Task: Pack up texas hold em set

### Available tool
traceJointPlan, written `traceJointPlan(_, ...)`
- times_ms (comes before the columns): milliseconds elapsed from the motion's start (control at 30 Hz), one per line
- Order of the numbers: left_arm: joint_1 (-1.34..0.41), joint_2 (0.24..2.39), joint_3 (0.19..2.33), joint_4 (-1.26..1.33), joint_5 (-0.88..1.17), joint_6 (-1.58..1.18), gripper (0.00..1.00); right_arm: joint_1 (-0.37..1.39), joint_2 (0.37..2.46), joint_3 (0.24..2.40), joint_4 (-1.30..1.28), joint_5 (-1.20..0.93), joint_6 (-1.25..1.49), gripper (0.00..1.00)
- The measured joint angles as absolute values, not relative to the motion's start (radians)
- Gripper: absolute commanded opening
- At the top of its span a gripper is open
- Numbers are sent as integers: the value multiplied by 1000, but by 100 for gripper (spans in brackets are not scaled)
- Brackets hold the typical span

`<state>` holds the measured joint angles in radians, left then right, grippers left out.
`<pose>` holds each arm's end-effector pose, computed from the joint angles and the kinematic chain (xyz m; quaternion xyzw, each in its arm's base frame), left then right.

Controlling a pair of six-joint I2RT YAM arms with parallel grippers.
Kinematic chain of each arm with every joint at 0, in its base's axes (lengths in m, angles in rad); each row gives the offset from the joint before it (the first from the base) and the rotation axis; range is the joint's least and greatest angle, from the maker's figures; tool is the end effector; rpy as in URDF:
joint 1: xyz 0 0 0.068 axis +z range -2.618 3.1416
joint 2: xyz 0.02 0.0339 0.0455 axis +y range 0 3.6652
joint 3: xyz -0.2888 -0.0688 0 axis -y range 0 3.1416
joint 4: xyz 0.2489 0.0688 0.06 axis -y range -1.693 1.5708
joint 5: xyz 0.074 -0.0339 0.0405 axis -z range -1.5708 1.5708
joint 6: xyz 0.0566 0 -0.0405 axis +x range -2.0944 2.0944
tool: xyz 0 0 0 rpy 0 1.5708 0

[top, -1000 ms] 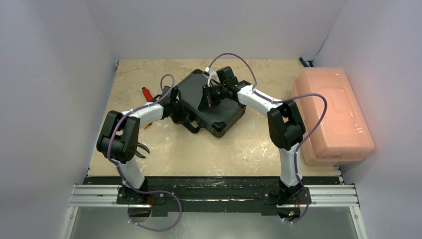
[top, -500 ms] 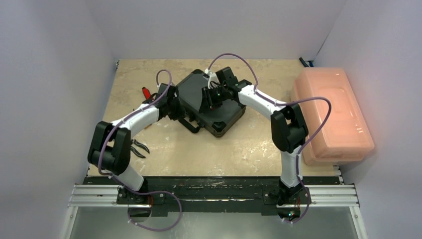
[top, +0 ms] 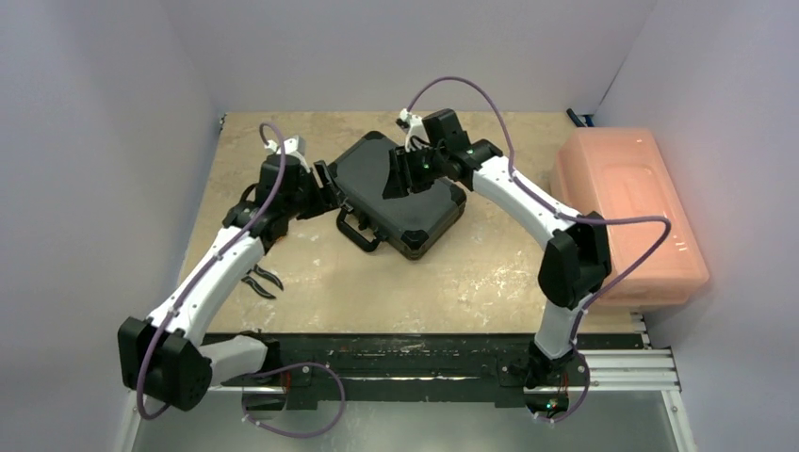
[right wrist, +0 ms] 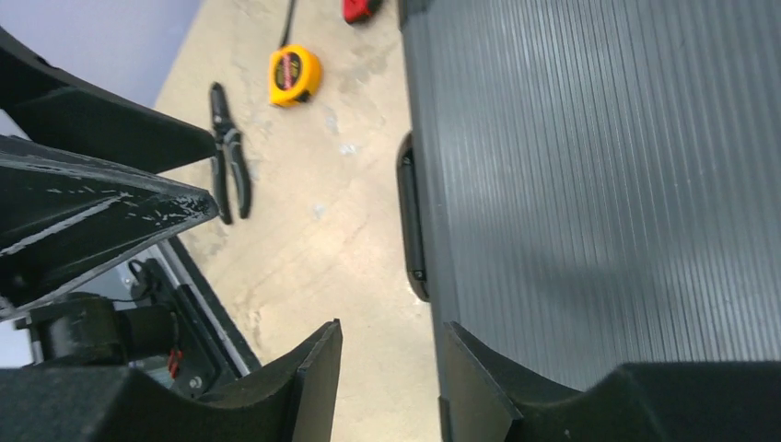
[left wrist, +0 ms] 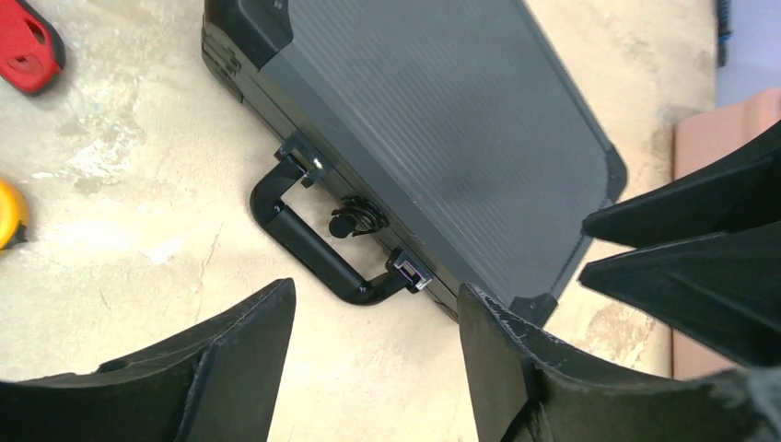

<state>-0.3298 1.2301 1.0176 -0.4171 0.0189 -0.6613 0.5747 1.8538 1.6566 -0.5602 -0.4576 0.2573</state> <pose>0.2693 -0.0933 0.3150 -0.1428 0.8798 -0.2230 0.3949 0.3617 0.2640 0.3152 -0.2300 0.8691 0.3462 0.2682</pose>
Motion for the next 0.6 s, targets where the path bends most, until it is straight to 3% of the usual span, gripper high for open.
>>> traceJointPlan(200,-330,1038,985,-435,18,-604,75,575,1714,1656,-540,-439,265,62)
traceJointPlan(467,-330,850,952,-450,48,-524,88,575,1547,1627,-481,-399,283,91)
traceJointPlan(600,-330,775,951,-482,51,-469,91,575,1490,1604,-466,-369,287,99)
